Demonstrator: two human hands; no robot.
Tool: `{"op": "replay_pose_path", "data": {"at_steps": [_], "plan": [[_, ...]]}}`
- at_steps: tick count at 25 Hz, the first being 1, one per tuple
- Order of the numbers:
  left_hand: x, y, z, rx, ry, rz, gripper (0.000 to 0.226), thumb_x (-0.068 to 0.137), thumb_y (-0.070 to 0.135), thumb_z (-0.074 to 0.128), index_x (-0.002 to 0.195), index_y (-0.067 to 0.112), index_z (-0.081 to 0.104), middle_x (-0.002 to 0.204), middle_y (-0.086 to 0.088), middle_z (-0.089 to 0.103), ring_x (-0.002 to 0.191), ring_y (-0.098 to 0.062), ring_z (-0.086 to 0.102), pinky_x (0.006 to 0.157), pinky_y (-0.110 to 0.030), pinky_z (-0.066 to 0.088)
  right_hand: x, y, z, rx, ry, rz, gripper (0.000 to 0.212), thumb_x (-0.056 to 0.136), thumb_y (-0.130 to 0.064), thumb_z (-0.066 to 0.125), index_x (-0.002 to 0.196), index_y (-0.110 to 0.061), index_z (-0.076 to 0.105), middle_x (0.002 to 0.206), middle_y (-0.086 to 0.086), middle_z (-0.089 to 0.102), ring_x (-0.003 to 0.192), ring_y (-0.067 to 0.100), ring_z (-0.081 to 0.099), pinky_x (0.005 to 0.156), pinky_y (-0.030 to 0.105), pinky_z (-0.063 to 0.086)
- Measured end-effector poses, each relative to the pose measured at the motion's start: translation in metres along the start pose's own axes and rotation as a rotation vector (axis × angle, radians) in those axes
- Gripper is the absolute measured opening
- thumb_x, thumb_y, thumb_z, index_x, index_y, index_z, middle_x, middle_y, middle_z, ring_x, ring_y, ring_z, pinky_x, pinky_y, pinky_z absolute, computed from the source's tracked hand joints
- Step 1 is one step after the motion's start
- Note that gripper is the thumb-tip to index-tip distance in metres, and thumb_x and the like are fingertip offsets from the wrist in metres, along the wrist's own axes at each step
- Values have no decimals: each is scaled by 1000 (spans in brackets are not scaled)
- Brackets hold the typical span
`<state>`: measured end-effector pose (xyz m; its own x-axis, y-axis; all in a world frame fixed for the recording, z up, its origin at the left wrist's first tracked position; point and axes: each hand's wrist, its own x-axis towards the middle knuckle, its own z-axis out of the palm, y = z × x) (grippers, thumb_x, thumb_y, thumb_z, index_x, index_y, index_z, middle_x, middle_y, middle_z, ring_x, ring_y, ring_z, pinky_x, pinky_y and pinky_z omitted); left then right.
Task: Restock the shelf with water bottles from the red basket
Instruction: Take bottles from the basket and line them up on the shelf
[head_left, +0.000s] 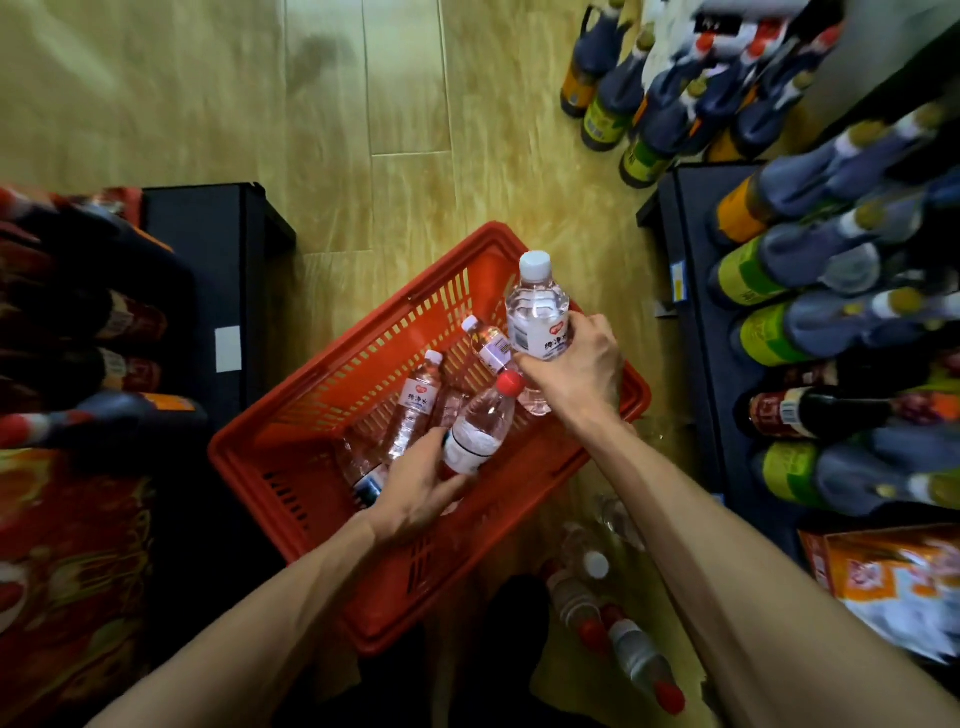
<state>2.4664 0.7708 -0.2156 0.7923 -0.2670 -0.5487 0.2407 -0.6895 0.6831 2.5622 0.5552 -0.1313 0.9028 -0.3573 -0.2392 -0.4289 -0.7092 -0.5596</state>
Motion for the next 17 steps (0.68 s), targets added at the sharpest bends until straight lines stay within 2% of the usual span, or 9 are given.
{"op": "replay_pose_path", "data": {"at_steps": [2, 5, 8, 11, 13, 16, 17], "plan": [[-9, 23, -21, 7, 43, -15, 60, 82, 50, 75, 132, 23, 54, 122, 7, 68, 111, -13, 63, 90, -32, 47, -7, -8, -23, -6, -4, -1, 59, 65, -48, 89, 107, -13, 67, 98, -1, 51, 85, 16, 53, 79, 30, 48], [-15, 72, -55, 5, 96, 13, 56, 85, 42, 77, 131, 20, 54, 120, 4, 67, 109, -15, 61, 87, -32, 44, -22, -25, -59, 11, -21, -13, 63, 62, -53, 84, 104, -10, 66, 100, 2, 54, 87, 18, 55, 78, 33, 49], [-30, 133, -93, -12, 128, 25, 55, 84, 44, 78, 126, 19, 54, 118, 4, 67, 105, -16, 61, 83, -32, 44, -45, -50, -112, 23, -46, 18, 71, 58, -65, 75, 104, -12, 64, 102, 3, 64, 88, 19, 60, 73, 29, 45], [-57, 203, -131, -80, 114, 62, 68, 76, 58, 75, 130, 23, 54, 121, 9, 69, 110, -14, 65, 95, -38, 52, -71, -84, -180, 37, -30, 109, 65, 63, -61, 81, 109, -18, 65, 103, 5, 73, 91, 24, 67, 69, 27, 41], [-76, 245, -156, -108, 80, 103, 69, 75, 58, 78, 131, 27, 53, 122, 12, 68, 113, -12, 66, 101, -40, 52, -86, -107, -218, 27, 7, 150, 58, 67, -57, 83, 108, -19, 66, 103, 5, 75, 93, 26, 69, 68, 26, 39], [-106, 321, -193, -136, 40, 191, 76, 69, 66, 78, 132, 32, 51, 125, 10, 68, 114, -12, 67, 101, -44, 54, -106, -143, -285, 69, 117, 190, 60, 66, -60, 82, 107, -20, 66, 102, 4, 75, 92, 25, 70, 71, 32, 51], [-116, 346, -204, -147, 32, 218, 75, 73, 58, 80, 135, 27, 51, 126, 10, 67, 113, -12, 66, 101, -39, 55, -111, -154, -308, 95, 160, 208, 60, 65, -59, 83, 108, -20, 67, 102, 4, 75, 93, 25, 70, 73, 34, 54]]}}
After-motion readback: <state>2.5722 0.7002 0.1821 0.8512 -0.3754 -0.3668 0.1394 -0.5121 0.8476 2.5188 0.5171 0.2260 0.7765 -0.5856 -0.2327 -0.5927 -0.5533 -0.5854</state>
